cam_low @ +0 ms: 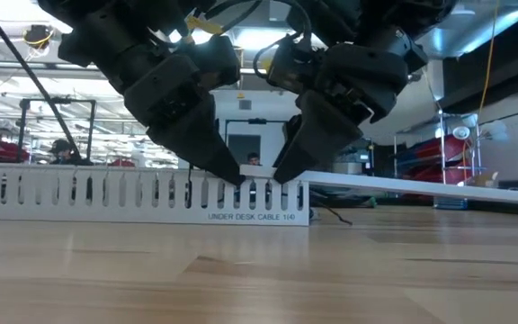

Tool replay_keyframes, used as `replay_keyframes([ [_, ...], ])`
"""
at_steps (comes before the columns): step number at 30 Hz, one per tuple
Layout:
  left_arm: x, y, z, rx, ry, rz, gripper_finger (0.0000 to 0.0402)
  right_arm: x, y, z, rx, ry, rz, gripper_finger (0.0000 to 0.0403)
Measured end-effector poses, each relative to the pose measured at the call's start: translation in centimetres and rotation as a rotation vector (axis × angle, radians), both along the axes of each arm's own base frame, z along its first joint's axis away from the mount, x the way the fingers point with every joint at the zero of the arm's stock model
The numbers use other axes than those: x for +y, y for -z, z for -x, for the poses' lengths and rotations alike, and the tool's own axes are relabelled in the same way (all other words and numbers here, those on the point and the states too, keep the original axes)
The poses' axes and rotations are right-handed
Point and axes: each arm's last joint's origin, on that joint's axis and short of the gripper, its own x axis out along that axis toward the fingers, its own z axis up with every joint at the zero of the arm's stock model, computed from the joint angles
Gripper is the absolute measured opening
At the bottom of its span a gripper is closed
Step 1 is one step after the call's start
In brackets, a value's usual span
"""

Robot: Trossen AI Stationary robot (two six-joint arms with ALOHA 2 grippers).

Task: Ziptie cables
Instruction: Close the white cable duct

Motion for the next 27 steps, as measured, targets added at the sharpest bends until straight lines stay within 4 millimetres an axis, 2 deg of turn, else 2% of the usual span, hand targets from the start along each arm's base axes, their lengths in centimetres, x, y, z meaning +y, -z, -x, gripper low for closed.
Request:
replay_keyframes([
  [7, -0.2, 0.0, 0.0, -0.003, -0.01, 0.018, 0.0172, 0.0, -0.3, 0.1, 0.019, -0.001, 0.021, 0.0225],
  [13, -0.2, 0.0, 0.0, 0.003, -0.001, 0.025, 0.0221, 0.0, -0.3, 0.1, 0.021, -0.017, 0.027, 0.0225],
  [19, 0.0, -1.6, 0.7, 0.027, 0.042, 0.016, 0.0264, -0.1, -0.3, 0.0, 0.019, -0.008, 0.03, 0.0225],
  [22, -0.1, -3.2, 0.8, -0.032, 0.037, 0.034, 0.027, -0.1, -0.3, 0.0, 0.023, -0.007, 0.033, 0.0225],
  [27, 0.1, -3.3, 1.2, -0.012, 0.02, 0.044, 0.0264, -0.1, -0.2, 0.1, 0.028, -0.005, 0.036, 0.0225],
])
